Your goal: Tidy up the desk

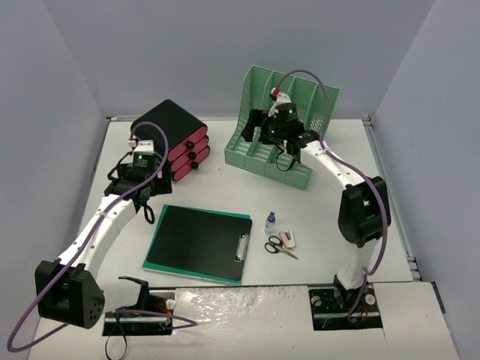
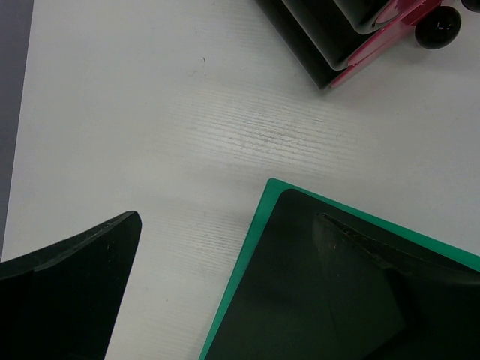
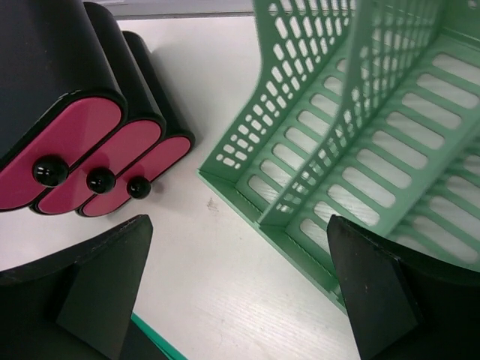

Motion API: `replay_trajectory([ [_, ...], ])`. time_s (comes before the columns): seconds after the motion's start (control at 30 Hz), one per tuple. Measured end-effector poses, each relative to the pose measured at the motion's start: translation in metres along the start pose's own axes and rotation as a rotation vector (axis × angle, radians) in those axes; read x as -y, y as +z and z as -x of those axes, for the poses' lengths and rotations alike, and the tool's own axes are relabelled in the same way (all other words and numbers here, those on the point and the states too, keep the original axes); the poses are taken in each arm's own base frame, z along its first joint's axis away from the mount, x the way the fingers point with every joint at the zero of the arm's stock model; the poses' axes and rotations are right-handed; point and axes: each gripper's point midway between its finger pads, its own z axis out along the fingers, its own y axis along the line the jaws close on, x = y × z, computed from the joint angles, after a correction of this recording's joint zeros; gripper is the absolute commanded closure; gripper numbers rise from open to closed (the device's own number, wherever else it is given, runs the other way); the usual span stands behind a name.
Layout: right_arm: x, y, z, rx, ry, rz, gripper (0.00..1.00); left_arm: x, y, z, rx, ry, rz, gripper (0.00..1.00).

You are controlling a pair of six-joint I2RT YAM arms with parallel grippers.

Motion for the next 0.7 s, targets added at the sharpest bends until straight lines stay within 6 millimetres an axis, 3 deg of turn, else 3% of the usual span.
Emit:
replay_trajectory([
  [0.2, -0.037, 0.030, -0.026, -0.072, -0.090, 0.056, 0.00, -0.005, 0.001, 0.007, 0.015, 0.011, 0.033, 0.03],
  [0.4, -0.080, 0.047, -0.046, -0.116, -0.183, 0.127, 0.00, 0.000, -0.002, 0.043, 0.094, -0.003, 0.025, 0.03],
  [0.7, -0.100, 0.047, -0.051, -0.120, -0.254, 0.163, 0.00, 0.017, -0.004, 0.094, 0.229, -0.052, -0.034, 0.03],
])
